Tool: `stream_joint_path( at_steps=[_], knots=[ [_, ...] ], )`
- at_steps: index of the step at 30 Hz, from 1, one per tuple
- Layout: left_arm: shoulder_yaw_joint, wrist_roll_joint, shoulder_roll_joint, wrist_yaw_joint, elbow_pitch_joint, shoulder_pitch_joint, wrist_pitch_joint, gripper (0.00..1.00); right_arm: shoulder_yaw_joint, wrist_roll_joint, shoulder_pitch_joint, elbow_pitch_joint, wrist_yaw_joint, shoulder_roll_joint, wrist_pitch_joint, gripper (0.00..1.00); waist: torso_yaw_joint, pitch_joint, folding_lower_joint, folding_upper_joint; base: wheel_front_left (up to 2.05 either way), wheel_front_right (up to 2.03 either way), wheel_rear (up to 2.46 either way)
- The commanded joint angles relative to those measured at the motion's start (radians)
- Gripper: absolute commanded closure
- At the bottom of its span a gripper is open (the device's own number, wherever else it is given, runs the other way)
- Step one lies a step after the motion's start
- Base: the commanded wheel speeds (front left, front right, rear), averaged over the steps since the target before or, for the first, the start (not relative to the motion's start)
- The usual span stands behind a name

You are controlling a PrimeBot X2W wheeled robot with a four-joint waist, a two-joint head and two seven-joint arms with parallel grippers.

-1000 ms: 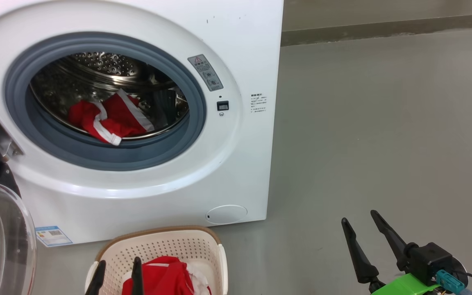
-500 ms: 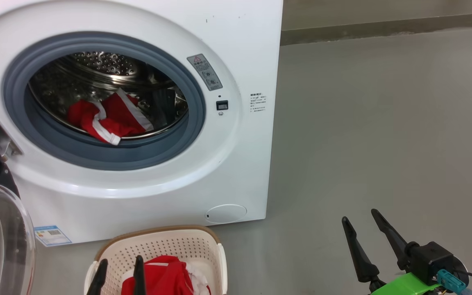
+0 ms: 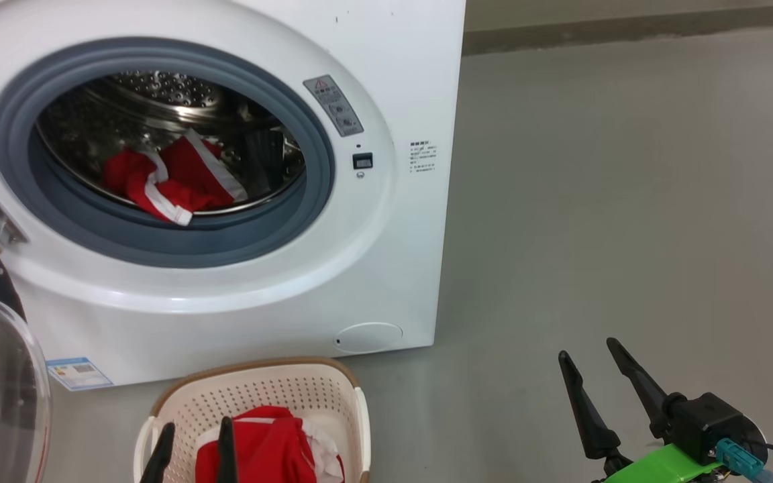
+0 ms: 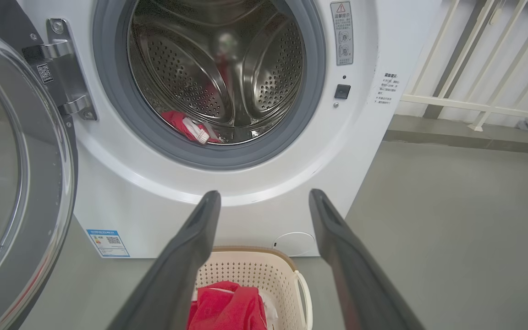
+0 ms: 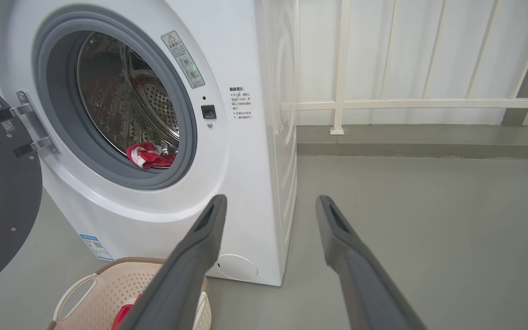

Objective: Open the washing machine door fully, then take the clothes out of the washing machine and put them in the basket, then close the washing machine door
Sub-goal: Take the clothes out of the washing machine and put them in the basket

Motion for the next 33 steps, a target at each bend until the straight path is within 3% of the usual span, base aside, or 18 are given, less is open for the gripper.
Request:
stream_joint_path(
  at_steps=[1, 7, 15, 22, 33],
  knots=[
    [0.032, 0.006, 0.008, 0.01, -0.016, -0.056, -0.001, 0.0, 0.025, -0.009, -0.024, -0.032, 0.006, -0.005, -0.001, 0.0, -0.003, 0.019, 0.0, 0.0, 0.0, 0.0, 0.0],
    [0.037, -0.019, 0.01, -0.014, 0.044, -0.15, -0.035, 0.0, 0.023, -0.021, -0.054, -0.06, 0.006, -0.005, 0.008, 0.0, -0.019, 0.108, 0.0, 0.0, 0.0, 0.0, 0.0],
    [0.037, -0.015, 0.063, -0.068, 0.212, -0.379, -0.054, 0.0, 0.024, -0.023, -0.125, -0.09, 0.006, -0.005, -0.002, 0.0, -0.048, 0.275, 0.0, 0.0, 0.0, 0.0, 0.0],
    [0.041, 0.002, 0.121, -0.097, 0.376, -0.568, -0.059, 0.0, 0.055, -0.004, -0.194, -0.077, 0.006, -0.005, -0.031, 0.0, -0.094, 0.389, 0.0, 0.0, 0.0, 0.0, 0.0],
    [0.039, 0.043, 0.264, -0.137, 0.561, -0.862, 0.055, 0.0, 0.111, 0.063, -0.286, -0.009, 0.006, -0.005, -0.077, 0.0, -0.171, 0.515, 0.0, 0.0, 0.0, 0.0, 0.0]
  ],
)
